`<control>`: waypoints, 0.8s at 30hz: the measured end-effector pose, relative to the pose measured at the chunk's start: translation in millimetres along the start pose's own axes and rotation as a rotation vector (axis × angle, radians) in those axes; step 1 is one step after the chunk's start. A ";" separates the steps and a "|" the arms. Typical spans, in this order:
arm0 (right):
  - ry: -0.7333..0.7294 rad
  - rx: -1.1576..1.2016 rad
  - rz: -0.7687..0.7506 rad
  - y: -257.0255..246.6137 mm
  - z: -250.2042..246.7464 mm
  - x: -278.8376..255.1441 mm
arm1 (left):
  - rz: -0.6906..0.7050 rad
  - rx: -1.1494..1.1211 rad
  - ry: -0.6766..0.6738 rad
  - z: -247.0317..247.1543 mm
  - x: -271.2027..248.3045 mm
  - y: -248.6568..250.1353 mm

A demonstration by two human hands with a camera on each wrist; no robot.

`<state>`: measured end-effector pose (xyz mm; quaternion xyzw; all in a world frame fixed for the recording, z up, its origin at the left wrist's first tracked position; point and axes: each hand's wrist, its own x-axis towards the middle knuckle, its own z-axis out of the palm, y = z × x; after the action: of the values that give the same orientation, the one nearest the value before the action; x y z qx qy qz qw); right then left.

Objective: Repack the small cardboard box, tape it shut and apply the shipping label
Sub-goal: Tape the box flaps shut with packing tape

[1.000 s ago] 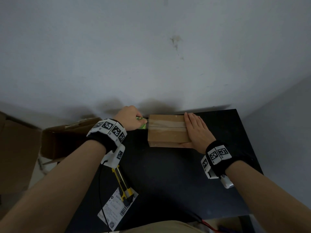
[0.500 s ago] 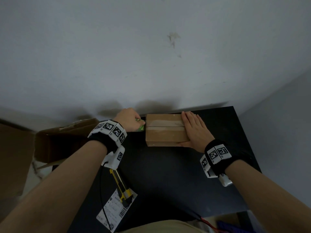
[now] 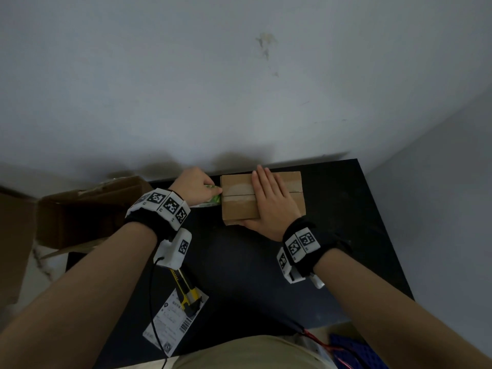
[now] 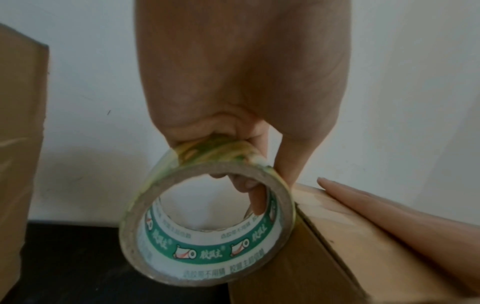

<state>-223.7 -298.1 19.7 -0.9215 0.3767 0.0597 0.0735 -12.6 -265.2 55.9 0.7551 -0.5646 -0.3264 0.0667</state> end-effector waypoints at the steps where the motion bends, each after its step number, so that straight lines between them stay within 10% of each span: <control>1: 0.007 -0.001 0.001 -4.6 2.1 1.3 | 0.005 -0.004 0.003 0.7 -1.0 -0.4; 24: -0.040 -0.061 -0.225 -37.7 -1.8 18.2 | -0.105 -0.110 -0.070 14.3 -30.3 -14.0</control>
<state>-184.2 -284.3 21.9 -0.9584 0.2672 0.0809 0.0590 -14.0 -229.3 50.9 0.7669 -0.5074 -0.3865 0.0712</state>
